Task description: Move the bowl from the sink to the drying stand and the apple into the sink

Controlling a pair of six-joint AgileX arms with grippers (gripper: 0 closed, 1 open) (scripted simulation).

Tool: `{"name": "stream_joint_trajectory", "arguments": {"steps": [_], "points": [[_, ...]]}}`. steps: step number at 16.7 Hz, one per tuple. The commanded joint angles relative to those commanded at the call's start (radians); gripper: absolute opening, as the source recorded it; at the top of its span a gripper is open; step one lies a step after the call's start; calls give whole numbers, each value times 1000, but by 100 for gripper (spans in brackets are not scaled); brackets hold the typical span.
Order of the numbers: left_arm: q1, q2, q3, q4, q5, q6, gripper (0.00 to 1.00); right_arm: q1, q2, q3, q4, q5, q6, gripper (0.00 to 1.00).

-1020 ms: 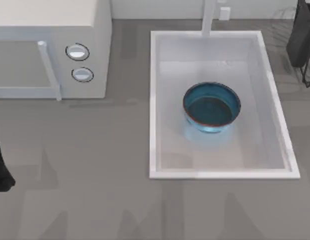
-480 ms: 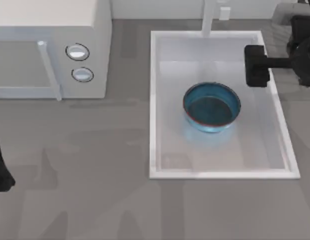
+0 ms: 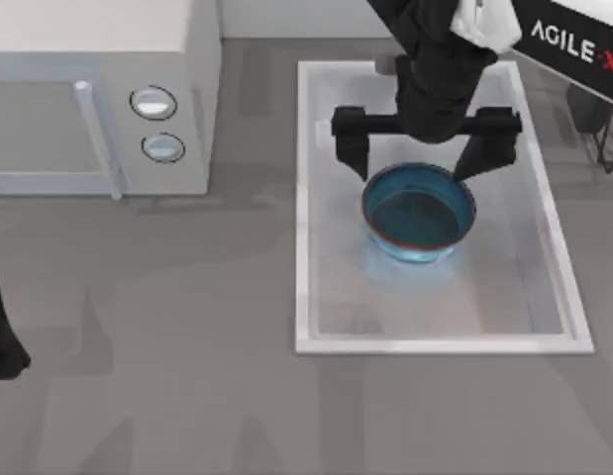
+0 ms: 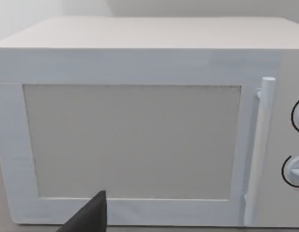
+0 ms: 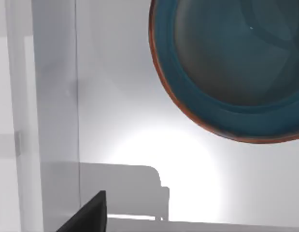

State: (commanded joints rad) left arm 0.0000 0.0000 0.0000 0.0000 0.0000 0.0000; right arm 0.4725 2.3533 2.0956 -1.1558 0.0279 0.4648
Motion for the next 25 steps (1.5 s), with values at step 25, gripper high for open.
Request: {"name": "stream_joint_trajectory", "arguments": {"steps": [25], "points": [[0, 0, 0, 0, 0, 0, 100, 30, 508, 411, 113, 84, 55, 100]]}}
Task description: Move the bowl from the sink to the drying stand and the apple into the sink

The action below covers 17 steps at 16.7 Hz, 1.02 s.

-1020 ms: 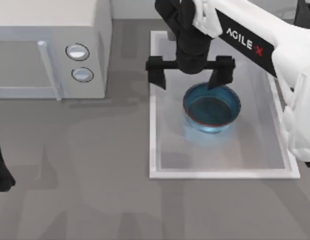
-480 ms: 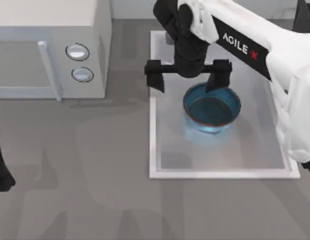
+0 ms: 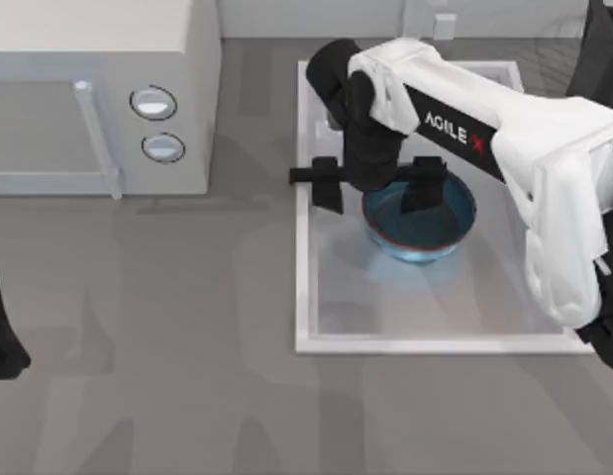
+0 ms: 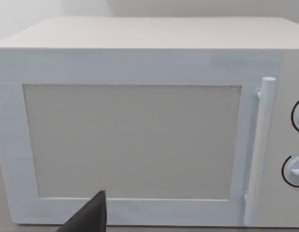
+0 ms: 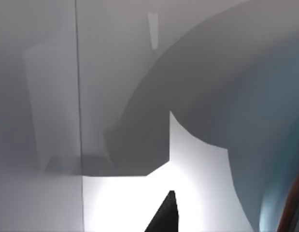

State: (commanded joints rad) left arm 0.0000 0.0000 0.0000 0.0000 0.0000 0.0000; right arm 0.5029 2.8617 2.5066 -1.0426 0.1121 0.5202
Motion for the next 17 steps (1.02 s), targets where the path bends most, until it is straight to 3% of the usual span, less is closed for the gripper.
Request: {"name": "stream_joint_trajectory", "arguments": {"steps": [1, 14, 17], "points": [[0, 0, 0, 0, 0, 0, 100, 0, 0, 0, 0, 0, 0, 100], [0, 0, 0, 0, 0, 0, 100, 0, 0, 0, 0, 0, 0, 2], [0, 0, 0, 0, 0, 0, 100, 0, 0, 0, 0, 0, 0, 0]]}}
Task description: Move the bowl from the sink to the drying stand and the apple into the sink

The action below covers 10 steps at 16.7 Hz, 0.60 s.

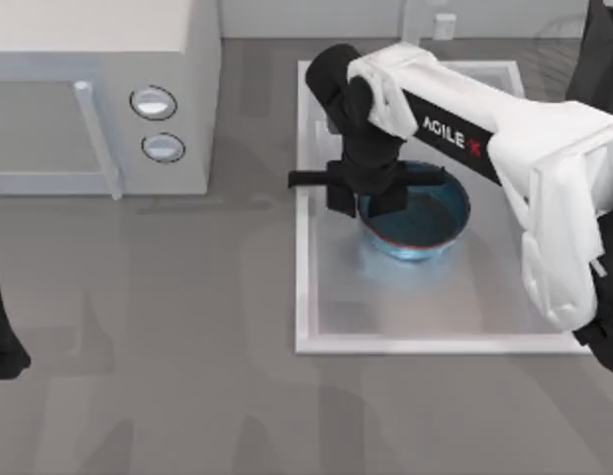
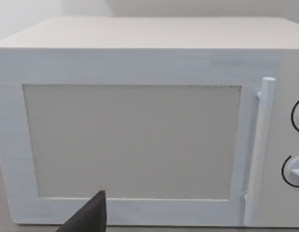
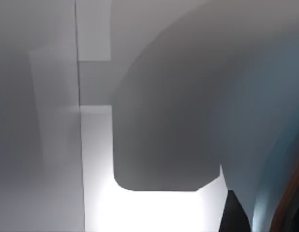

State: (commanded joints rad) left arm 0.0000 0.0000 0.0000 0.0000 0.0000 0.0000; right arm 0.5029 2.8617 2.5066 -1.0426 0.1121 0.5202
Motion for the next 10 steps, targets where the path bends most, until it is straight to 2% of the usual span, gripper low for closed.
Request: {"name": "stream_joint_trajectory", "arguments": {"steps": [10], "points": [[0, 0, 0, 0, 0, 0, 100, 30, -72, -47, -34, 5, 32, 0]]}}
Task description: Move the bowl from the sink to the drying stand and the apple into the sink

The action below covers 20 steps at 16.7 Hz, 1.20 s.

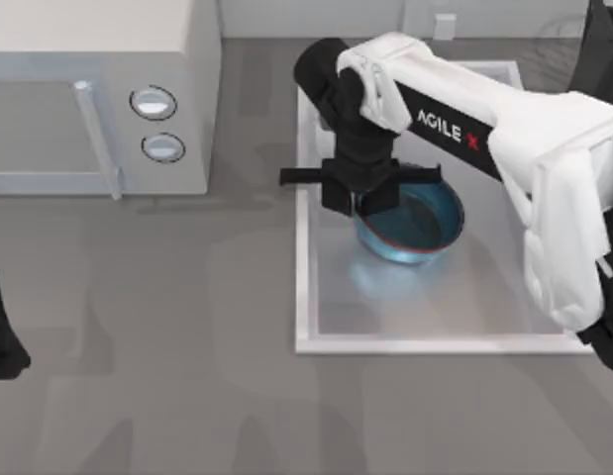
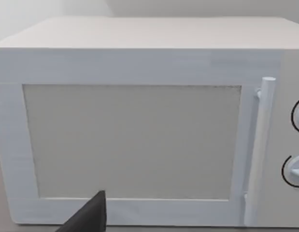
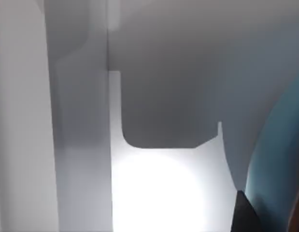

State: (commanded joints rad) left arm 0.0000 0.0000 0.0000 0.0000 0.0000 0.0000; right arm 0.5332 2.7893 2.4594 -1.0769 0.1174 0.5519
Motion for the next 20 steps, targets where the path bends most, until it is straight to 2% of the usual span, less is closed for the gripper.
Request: {"name": "stream_joint_trajectory", "arguments": {"steps": [4, 13, 16, 20], "points": [[0, 0, 0, 0, 0, 0, 100, 98, -221, -129, -109, 13, 98, 0], [0, 0, 0, 0, 0, 0, 100, 387, -909, -509, -431, 45, 379, 0], [0, 0, 0, 0, 0, 0, 100, 444, -1014, -575, -488, 53, 434, 0], [0, 0, 0, 0, 0, 0, 100, 454, -1031, -586, -497, 54, 444, 0]]}}
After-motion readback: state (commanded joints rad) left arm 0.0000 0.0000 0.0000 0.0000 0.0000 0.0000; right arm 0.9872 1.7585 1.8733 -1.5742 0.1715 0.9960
